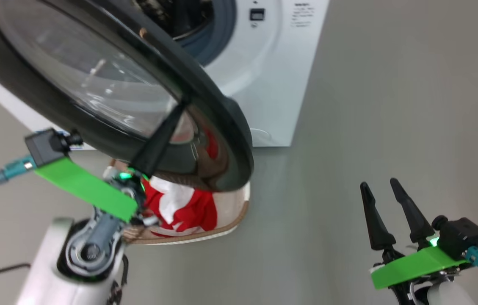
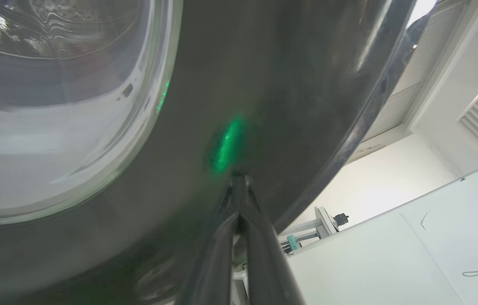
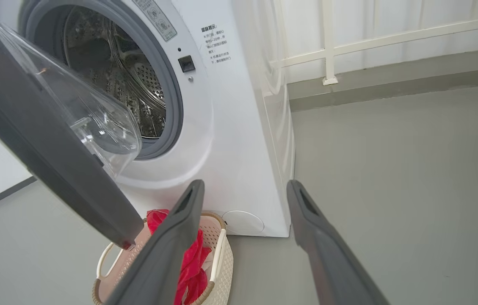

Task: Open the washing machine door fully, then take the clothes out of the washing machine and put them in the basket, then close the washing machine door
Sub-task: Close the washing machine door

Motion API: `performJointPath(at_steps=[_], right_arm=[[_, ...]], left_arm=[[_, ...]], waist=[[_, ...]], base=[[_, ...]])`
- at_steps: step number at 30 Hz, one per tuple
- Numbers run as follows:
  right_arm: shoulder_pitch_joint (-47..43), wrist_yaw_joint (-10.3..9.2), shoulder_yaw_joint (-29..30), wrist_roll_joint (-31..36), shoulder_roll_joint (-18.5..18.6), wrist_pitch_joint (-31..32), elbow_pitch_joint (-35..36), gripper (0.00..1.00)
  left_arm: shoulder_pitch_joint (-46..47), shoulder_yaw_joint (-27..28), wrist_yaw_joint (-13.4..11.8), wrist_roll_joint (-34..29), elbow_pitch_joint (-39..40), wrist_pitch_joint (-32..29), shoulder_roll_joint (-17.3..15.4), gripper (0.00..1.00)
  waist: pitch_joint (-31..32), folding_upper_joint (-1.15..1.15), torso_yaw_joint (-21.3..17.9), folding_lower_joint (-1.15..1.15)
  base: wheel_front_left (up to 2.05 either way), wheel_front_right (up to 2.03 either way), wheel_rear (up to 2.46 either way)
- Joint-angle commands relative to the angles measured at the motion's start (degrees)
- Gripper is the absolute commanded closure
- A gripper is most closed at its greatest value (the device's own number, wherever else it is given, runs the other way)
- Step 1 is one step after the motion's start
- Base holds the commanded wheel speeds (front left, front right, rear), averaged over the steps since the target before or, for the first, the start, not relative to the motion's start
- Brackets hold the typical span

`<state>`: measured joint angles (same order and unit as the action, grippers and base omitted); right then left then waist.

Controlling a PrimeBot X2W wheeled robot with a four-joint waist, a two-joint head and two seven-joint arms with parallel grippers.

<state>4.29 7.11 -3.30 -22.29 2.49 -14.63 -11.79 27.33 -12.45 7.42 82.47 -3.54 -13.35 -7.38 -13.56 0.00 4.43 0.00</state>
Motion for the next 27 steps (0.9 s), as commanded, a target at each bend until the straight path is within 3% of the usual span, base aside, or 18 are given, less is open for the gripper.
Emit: performJointPath(at_steps=[1,14,27], right_arm=[[2.07,0.37,-1.48,-1.09,0.39,-0.37,1.69,0.00],[2.64,0.37,-2.38,-2.80,0.39,-0.37,1.99,0.00],[0.67,0.37,-1.65,-1.18,0.39,-0.37,1.03,0.00]], left_arm=[[3.64,1.61,0.07,-0.20,-0.05,1.80,-1.86,1.00],[12.81,-3.17,0.07,-1.15,-8.68,11.17,-7.64,1.00],[7.01,-10.60,0.07,1.20,-11.20,20.10,-11.50,1.00]], waist=[[-3.10,0.00,-3.79,0.00],[-4.47,0.00,-8.76,0.00],[0.18,0.00,-6.03,0.00]], base=[[0.00,0.00,0.00],[0.00,0.00,0.00],[0.00,0.00,0.00]])
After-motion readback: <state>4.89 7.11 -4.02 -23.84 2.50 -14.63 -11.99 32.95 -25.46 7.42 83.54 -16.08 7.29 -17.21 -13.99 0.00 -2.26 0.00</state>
